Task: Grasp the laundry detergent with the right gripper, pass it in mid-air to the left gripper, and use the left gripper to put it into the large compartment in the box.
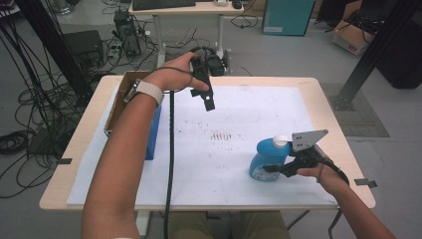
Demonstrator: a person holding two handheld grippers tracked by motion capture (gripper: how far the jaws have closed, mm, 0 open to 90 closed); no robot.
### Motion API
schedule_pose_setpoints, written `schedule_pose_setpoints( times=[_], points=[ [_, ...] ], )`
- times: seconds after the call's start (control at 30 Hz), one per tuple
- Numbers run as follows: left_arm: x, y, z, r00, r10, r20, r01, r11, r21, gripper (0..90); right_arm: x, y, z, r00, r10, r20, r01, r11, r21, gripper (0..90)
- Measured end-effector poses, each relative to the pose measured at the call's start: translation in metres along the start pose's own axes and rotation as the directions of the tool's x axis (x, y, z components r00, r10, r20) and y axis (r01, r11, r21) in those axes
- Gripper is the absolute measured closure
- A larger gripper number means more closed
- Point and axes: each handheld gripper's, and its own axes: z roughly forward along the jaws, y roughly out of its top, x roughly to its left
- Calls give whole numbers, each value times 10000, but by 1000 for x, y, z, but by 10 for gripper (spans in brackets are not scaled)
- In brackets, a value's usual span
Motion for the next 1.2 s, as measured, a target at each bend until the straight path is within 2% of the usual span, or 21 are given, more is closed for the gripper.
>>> schedule_pose_setpoints(
  times=[0.4, 0.77, 0.87, 0.9, 1.07, 1.1, 1.13, 1.2],
  points=[
    [-2, -1, -1, 10000, 44, -64, -44, 10000, 33, 87, 1, -1, 0, 10000, 19, 40, -19, 9999, -102, 437],
    [-10, 1, -6, 9998, 187, -92, -186, 9998, 30, 84, -1, 0, -1, 10000, -17, 0, 17, 10000, -94, 437],
    [-14, 0, -8, 9999, -121, 7, 121, 9997, -210, 83, -1, 0, -1, 9999, 102, -29, -102, 9999, -64, 437],
    [-14, -1, -11, 9999, 156, -40, -156, 9999, -55, 83, -2, 0, -1, 9999, 112, -37, -112, 9999, -54, 437],
    [-22, -2, -18, 9996, 243, 114, -242, 9996, -116, 87, -2, 2, -2, 9998, 115, -131, -114, 9999, 14, 437],
    [-24, -2, -20, 9996, 283, 41, -282, 9995, -152, 87, -1, 2, -2, 9999, 129, -115, -129, 9999, 8, 437],
    [-28, -3, -21, 10000, 57, 64, -55, 9992, -400, 87, -2, 3, -3, 9998, 155, -134, -156, 9999, -24, 437],
    [-30, -3, -25, 9997, 251, 17, -251, 9992, -327, 87, -2, 4, -4, 9995, 264, -160, -266, 9996, -127, 437]
  ],
)
